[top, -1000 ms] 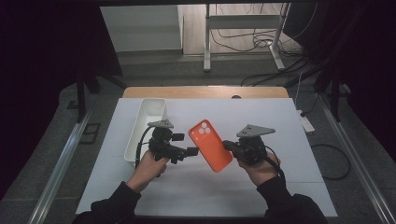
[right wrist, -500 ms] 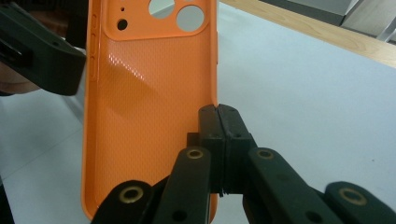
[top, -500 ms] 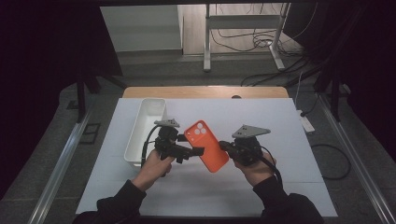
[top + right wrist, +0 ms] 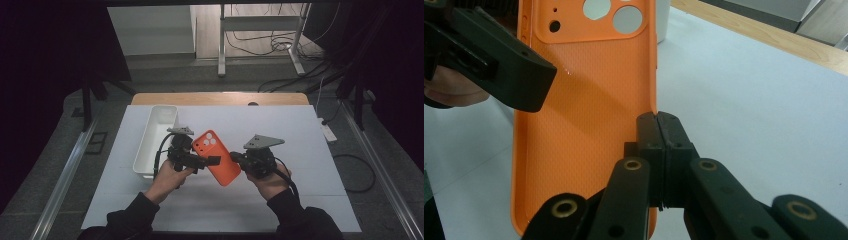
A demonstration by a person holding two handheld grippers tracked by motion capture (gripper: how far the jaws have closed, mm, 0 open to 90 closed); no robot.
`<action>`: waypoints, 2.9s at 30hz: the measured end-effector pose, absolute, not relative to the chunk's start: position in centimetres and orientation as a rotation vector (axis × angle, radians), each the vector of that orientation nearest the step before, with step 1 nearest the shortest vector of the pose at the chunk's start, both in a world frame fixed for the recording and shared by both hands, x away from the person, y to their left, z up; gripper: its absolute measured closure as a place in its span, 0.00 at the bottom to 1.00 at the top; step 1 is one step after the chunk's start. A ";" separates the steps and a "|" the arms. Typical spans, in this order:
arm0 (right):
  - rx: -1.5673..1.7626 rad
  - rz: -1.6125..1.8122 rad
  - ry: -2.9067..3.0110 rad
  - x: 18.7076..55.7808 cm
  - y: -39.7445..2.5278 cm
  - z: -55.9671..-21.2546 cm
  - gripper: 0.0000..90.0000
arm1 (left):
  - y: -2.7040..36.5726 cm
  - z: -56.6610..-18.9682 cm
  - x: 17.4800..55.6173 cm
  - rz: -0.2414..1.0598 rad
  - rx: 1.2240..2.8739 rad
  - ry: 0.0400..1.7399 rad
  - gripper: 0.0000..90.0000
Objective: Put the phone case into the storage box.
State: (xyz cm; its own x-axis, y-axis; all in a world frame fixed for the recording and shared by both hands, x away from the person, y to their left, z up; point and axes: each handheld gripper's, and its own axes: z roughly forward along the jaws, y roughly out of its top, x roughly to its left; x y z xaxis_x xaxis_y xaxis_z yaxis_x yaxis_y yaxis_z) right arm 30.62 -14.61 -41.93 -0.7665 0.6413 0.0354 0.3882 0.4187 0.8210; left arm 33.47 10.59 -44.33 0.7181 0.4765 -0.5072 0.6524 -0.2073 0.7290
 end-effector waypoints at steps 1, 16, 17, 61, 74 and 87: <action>0.893 1.271 2.394 30.6 -14.6 -41.9 0.98 | 10.6 -44.4 33.5 -0.215 1.851 0.877 0.00; 0.875 1.268 2.392 30.4 -14.4 -42.0 0.98 | 11.3 -44.9 33.6 -0.365 1.784 0.876 0.52; 0.875 1.271 2.391 30.4 -14.4 -42.0 0.98 | 11.3 -44.9 33.6 -0.378 1.780 0.876 0.56; 0.923 1.405 2.546 30.8 -16.1 -41.9 0.10 | 12.4 -44.6 33.5 -0.460 1.784 0.812 0.94; 0.876 1.445 2.588 30.9 -15.9 -42.3 0.00 | 12.2 -44.4 33.3 -0.455 1.802 0.747 0.94; 0.831 1.427 2.696 30.8 -14.6 -43.1 0.00 | 11.8 -44.3 33.1 -0.476 1.798 0.677 0.94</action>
State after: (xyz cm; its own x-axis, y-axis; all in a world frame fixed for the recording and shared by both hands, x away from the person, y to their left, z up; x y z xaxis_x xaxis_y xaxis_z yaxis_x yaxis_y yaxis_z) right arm 30.81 -14.58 -43.11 -0.8615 0.4394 0.2544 0.4574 0.4541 0.7646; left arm 33.09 11.76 -44.30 0.7558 0.2135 -0.6190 0.6548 -0.2336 0.7188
